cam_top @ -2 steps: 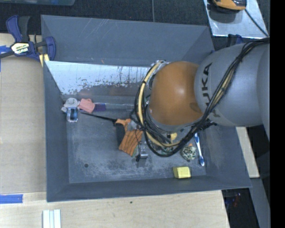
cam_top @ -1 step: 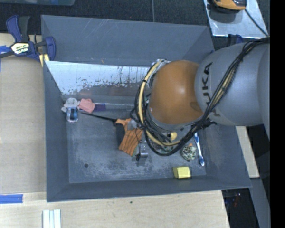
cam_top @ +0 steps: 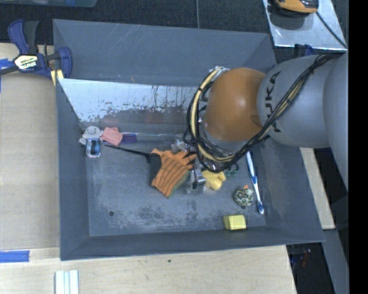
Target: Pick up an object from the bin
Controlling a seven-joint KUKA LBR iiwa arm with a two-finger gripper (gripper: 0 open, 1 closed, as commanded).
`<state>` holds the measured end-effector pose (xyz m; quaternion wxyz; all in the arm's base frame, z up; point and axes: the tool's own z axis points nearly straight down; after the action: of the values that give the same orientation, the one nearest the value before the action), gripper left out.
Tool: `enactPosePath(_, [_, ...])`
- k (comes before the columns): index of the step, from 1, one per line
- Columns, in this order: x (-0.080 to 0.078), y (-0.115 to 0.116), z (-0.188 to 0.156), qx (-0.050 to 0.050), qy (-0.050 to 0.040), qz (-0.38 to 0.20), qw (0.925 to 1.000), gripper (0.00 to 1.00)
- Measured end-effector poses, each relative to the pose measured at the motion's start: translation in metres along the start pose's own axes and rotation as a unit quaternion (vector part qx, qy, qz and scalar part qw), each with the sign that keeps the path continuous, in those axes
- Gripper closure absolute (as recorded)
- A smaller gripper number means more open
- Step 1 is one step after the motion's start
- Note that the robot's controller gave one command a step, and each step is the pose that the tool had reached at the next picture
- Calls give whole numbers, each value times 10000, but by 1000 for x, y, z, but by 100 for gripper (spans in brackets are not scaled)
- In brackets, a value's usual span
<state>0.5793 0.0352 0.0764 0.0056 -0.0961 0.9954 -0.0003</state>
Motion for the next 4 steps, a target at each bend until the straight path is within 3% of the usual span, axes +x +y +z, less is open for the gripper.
enactPosePath(1, [-8, -7, 11, -5, 11, -74, 10000, 0])
enactPosePath(3, [-9, -6, 9, -3, -12, -60, 10000, 0])
enactPosePath(4, [-11, -10, 5, 0, -56, -26, 10000, 100])
